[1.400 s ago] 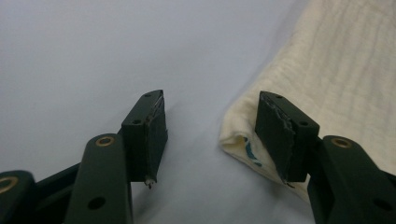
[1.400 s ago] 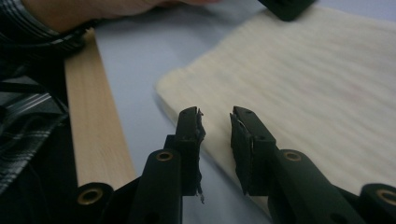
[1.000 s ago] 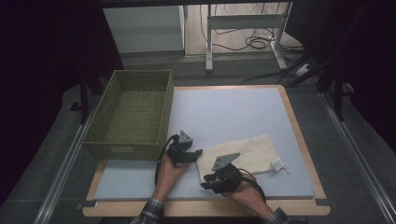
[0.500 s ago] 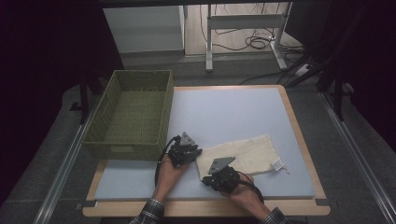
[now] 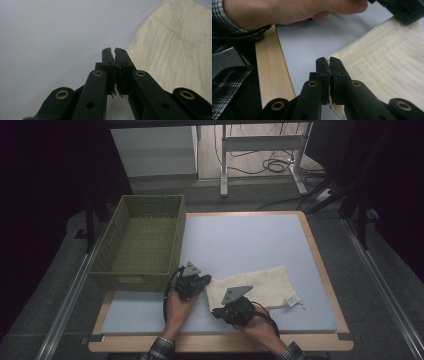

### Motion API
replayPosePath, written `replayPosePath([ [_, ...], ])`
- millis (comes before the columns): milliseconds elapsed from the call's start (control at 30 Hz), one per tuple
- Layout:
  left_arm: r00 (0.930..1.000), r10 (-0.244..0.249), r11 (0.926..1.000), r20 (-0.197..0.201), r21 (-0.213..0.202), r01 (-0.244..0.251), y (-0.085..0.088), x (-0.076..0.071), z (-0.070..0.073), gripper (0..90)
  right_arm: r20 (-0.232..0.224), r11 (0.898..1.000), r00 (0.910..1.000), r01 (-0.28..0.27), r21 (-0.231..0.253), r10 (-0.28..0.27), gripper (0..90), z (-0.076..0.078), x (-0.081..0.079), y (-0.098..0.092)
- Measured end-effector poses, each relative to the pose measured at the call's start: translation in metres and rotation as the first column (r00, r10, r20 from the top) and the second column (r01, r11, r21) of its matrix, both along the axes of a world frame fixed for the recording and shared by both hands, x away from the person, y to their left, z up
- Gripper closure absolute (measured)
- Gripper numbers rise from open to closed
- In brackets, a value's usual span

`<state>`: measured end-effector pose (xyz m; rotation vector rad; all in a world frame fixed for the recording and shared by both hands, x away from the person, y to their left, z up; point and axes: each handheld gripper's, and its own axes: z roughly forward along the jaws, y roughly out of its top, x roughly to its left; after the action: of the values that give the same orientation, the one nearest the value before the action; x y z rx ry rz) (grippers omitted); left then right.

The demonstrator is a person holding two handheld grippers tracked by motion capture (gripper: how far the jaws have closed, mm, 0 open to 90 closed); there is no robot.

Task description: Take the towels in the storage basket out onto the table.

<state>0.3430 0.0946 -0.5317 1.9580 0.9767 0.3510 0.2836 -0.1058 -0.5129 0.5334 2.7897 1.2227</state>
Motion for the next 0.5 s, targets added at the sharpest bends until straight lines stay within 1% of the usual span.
replayPosePath([
  [167,0.9986,-0.024,0.9996,0.046,0.014,0.024,-0.019,0.006,0.012,86.8,0.018,0.998,0.9986,0.05,0.032,-0.05,86.2,0.01,0.001,-0.023],
  [267,0.9959,-0.045,0.9986,0.079,0.033,0.042,-0.034,0.012,0.018,86.6,0.035,0.996,0.9959,0.082,0.044,-0.083,86.1,0.014,0.002,-0.038],
  [433,0.9937,-0.074,0.997,0.084,0.028,0.072,-0.052,0.022,0.024,86.6,0.049,0.987,0.9878,0.145,0.064,-0.148,86.1,0.018,0.006,-0.066],
  [467,0.9931,-0.086,0.9962,0.08,0.023,0.084,-0.057,0.026,0.025,86.6,0.05,0.986,0.986,0.156,0.065,-0.159,86.1,0.019,0.006,-0.071],
  [500,0.9931,-0.092,0.9957,0.073,0.008,0.092,-0.061,0.029,0.026,86.6,0.045,0.983,0.9834,0.172,0.07,-0.175,86.1,0.019,0.007,-0.078],
])
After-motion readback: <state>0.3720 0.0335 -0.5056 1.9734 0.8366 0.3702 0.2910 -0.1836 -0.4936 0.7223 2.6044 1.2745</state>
